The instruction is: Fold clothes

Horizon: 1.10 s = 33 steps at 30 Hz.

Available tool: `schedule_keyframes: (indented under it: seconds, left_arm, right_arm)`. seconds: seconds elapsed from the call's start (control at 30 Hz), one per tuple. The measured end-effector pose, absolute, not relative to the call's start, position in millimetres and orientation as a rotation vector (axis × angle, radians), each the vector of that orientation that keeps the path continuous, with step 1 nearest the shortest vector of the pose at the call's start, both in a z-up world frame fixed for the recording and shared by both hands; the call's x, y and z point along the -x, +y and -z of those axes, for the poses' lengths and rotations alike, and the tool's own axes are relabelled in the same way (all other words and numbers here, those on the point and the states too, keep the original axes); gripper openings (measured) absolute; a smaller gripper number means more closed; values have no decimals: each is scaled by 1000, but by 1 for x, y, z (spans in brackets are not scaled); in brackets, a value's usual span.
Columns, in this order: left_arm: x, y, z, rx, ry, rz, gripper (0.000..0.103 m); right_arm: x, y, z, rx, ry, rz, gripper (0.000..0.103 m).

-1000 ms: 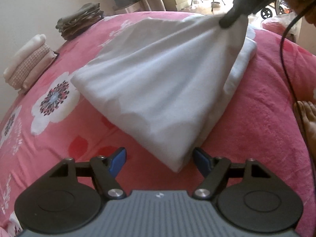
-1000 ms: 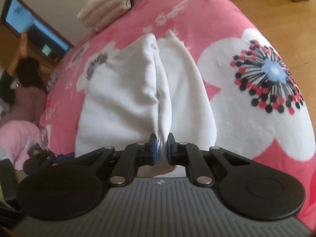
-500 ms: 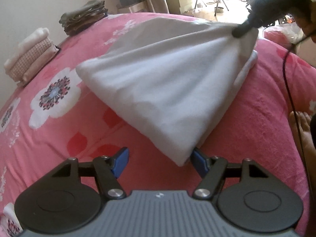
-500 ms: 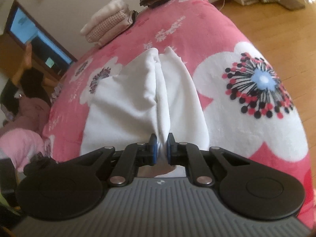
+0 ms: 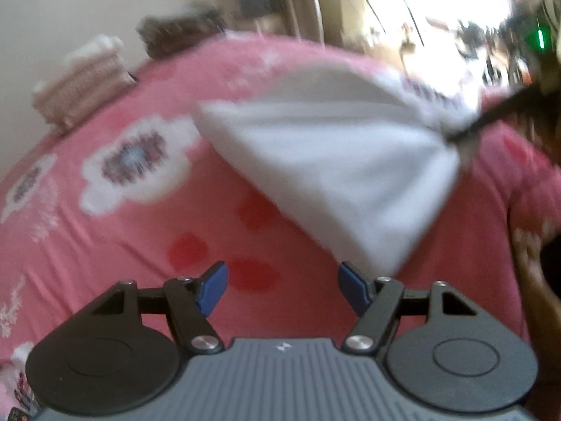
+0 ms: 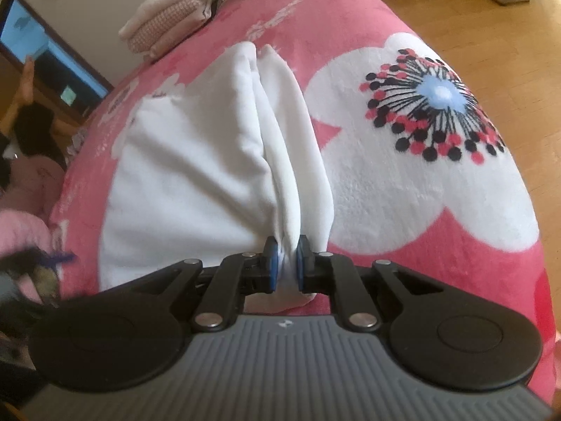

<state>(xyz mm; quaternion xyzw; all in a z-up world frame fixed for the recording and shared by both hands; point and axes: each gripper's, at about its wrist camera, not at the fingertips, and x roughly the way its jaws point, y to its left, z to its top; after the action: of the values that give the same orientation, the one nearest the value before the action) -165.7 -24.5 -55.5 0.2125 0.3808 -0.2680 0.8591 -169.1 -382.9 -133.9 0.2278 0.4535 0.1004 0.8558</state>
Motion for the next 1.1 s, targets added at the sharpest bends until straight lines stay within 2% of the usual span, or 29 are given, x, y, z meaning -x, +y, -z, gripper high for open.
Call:
schedule_keyframes:
  seconds: [0.13, 0.2, 0.27, 0.33, 0.43, 0.53, 0.67, 0.73, 0.9, 1.0, 1.03, 1.1]
  left_arm:
    - [163, -53, 46, -410, 705, 658, 68]
    - [164, -76, 61, -471, 686, 711, 52]
    - [165, -93, 84, -536, 727, 727, 41]
    - [167, -97, 98, -561, 728, 724, 41]
    - [167, -97, 103, -540, 723, 730, 41]
    - [166, -96, 104, -509, 736, 739, 41]
    - [168, -96, 109, -519, 728, 747, 42]
    - [169, -95, 110, -516, 726, 751, 42]
    - [165, -90, 111, -494, 733, 770, 42]
    - [165, -89, 112, -482, 732, 780, 42]
    - [165, -89, 113, -479, 731, 782, 42]
    - [166, -88, 113, -473, 728, 789, 42]
  right_arm:
    - [168, -383, 133, -480, 956, -205, 9]
    - [168, -384, 130, -482, 962, -205, 10]
    - [168, -386, 124, -481, 976, -200, 20]
    - [163, -386, 115, -469, 975, -199, 31]
    - [145, -382, 103, -443, 934, -224, 34]
    - [128, -378, 90, -417, 893, -248, 43]
    - [104, -373, 73, -381, 838, -280, 44]
    - [79, -372, 88, -402, 860, -272, 44]
    - [36, -375, 115, -436, 909, -286, 39]
    - [28, -375, 120, -460, 903, -315, 23]
    - [27, -373, 121, -465, 903, -328, 12]
    - [29, -370, 121, -434, 891, -326, 7]
